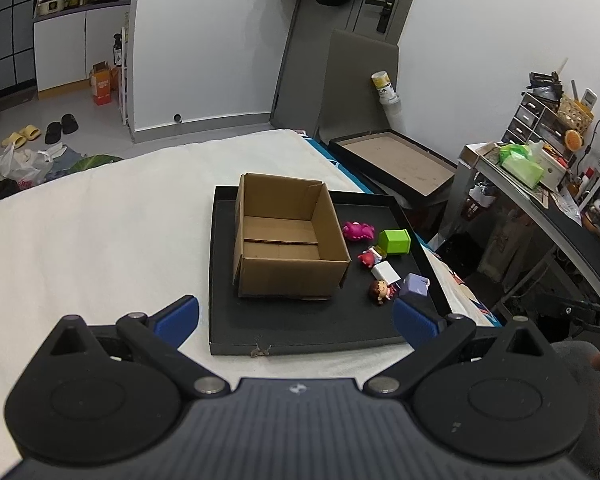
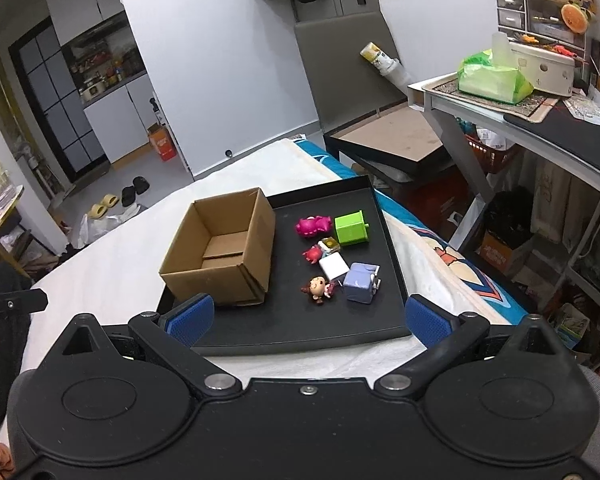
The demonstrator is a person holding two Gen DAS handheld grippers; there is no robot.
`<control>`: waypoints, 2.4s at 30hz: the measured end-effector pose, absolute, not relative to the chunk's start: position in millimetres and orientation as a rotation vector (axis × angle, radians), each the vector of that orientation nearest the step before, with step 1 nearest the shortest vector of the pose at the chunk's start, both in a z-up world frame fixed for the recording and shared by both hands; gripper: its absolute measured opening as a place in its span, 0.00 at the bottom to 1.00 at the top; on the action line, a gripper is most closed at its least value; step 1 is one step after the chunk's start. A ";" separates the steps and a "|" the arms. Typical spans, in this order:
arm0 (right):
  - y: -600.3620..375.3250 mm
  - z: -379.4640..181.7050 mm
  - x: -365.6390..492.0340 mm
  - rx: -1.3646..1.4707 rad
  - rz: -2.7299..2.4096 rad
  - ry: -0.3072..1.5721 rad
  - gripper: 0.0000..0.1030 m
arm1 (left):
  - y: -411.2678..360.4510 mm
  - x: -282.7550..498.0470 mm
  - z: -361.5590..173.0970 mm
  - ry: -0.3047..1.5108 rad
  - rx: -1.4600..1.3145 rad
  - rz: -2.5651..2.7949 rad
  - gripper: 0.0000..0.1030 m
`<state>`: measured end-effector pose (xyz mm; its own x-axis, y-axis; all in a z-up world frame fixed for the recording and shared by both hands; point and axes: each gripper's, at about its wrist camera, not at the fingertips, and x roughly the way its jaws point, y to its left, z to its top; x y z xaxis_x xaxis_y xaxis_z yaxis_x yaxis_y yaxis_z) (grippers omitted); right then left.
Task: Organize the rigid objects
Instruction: 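Grasp the lavender cube figure with the right gripper while the left gripper clamps the box wall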
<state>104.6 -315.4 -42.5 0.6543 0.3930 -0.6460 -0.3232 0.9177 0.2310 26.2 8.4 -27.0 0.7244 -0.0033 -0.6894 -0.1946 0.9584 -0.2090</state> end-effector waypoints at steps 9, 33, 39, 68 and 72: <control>-309.2 -54.9 125.7 0.094 0.398 0.779 1.00 | 20.5 47.2 -44.0 0.784 -0.315 0.126 0.99; -298.6 -101.6 222.9 0.161 0.290 0.936 0.85 | 44.2 131.0 -81.9 0.898 -0.374 0.208 0.77; -299.6 -114.6 243.7 0.173 0.255 0.988 0.84 | 55.1 154.1 -97.2 0.940 -0.430 0.240 0.65; -273.2 -200.2 324.1 0.122 0.182 1.235 0.69 | 75.7 243.6 -172.7 1.211 -0.486 0.334 0.30; -270.2 -211.9 329.6 0.104 0.162 1.259 0.69 | 72.6 249.2 -179.6 1.240 -0.449 0.330 0.29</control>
